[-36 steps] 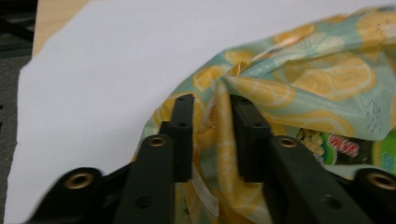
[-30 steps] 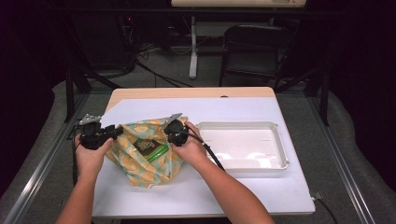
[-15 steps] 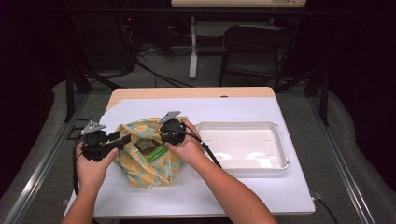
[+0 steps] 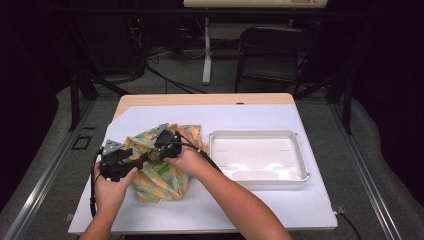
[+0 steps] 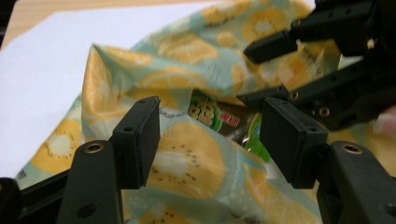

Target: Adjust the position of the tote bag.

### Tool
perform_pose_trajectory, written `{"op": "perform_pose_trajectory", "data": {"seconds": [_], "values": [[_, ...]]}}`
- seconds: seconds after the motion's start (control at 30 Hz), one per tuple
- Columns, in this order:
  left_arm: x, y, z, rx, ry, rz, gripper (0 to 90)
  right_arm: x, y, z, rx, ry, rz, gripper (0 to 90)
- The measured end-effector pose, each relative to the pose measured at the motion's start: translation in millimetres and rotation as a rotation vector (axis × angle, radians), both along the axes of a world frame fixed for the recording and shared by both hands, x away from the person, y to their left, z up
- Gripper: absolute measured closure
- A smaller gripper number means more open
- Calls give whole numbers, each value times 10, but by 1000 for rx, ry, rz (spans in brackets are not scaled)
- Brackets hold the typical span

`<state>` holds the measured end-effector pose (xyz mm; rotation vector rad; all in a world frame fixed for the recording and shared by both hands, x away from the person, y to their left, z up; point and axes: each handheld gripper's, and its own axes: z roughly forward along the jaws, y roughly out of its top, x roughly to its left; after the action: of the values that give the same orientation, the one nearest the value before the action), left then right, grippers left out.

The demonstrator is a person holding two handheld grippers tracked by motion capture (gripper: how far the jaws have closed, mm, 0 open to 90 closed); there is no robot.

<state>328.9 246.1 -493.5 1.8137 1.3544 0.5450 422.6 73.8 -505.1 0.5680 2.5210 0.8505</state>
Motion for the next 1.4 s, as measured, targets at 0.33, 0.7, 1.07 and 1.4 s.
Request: {"op": "perform_pose_trajectory", "data": {"seconds": [0.33, 0.7, 1.07, 1.4], "values": [[24, 85, -239, 50, 88, 5, 453, 98, -3, -28, 9, 37, -73, 843], [29, 101, -361, 118, 122, -3, 473, 272, -197, 255, 216, 37, -189, 900], [62, 182, -387, 251, 123, 39, 538, 289, -233, 342, 262, 19, -208, 899], [203, 77, -220, 194, 83, 30, 436, 185, -161, 305, 232, 19, -159, 890]]}}
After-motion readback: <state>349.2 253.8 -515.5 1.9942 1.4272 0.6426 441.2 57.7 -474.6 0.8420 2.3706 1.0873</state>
